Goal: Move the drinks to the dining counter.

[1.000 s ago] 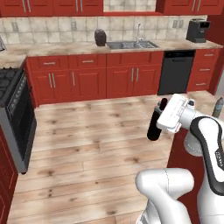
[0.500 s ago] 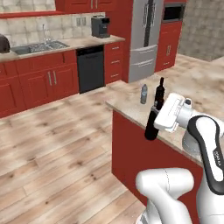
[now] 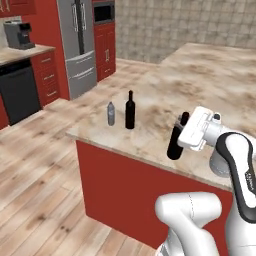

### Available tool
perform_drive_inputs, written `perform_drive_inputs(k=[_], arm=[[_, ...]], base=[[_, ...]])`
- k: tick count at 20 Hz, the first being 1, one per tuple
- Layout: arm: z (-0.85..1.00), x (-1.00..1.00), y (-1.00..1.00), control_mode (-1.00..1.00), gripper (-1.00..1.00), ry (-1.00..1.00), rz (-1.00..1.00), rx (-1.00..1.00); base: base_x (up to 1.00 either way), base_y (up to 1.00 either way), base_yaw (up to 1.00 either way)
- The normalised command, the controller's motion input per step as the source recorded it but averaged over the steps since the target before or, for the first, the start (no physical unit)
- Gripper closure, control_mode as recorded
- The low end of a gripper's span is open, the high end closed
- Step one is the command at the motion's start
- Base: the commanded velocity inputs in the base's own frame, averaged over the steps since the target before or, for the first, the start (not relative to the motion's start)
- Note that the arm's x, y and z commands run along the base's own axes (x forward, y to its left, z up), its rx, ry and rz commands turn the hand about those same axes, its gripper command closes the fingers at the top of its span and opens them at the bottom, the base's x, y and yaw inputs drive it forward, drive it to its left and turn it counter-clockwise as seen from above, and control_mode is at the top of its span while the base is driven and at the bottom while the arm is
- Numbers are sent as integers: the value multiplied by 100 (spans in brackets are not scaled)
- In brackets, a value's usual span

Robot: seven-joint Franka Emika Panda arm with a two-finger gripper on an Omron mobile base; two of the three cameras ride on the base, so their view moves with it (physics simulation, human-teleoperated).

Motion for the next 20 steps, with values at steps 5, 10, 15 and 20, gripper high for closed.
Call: perform_drive_inputs(k=[5, 10, 15, 20], arm=[[0, 0, 0, 100, 100, 0, 0, 0], [0, 0, 0, 100, 100, 0, 0, 0], [0, 0, 0, 100, 100, 0, 0, 0], [0, 0, 0, 100, 100, 0, 0, 0]], base=[[19, 95, -44], [5, 99, -38], [5, 28, -34], [24, 0, -35]])
